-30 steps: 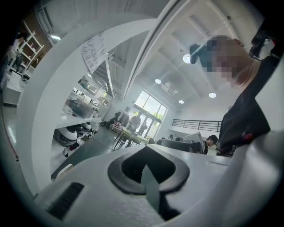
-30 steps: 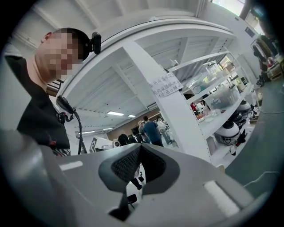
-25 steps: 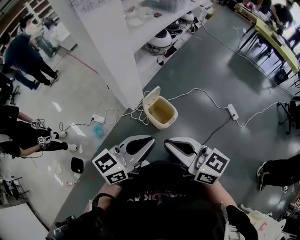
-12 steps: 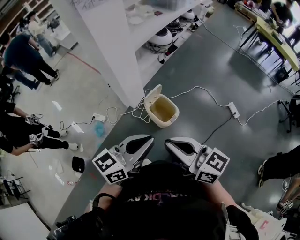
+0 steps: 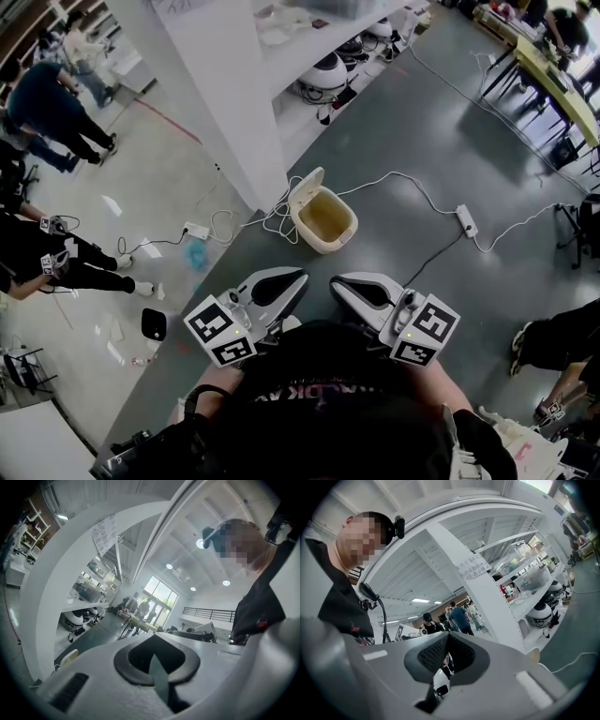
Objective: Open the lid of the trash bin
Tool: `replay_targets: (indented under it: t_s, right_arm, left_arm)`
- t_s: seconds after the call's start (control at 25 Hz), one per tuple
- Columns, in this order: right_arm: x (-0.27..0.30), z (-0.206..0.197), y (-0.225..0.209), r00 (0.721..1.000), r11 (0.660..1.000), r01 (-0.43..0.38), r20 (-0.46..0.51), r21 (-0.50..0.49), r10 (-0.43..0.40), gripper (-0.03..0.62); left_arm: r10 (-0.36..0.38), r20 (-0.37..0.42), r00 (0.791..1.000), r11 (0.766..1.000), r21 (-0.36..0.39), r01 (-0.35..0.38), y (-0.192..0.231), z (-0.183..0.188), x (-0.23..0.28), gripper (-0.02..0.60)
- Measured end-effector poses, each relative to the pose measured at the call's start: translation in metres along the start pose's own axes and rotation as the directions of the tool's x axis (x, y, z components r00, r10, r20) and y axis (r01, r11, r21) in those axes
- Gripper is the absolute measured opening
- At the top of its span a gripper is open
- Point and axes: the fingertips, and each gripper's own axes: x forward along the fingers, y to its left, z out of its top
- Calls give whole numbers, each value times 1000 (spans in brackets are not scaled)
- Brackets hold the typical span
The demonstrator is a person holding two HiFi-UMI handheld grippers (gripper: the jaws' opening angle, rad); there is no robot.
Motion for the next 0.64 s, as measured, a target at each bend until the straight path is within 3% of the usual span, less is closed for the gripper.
replay_targets:
  t_s: [0.64]
  right_arm:
    - [-13,1,-6,1000,1000,11,9,4,-11,6]
  left_arm:
    - [-10,-9,1000,1000,6,10,-6,-5,12,0]
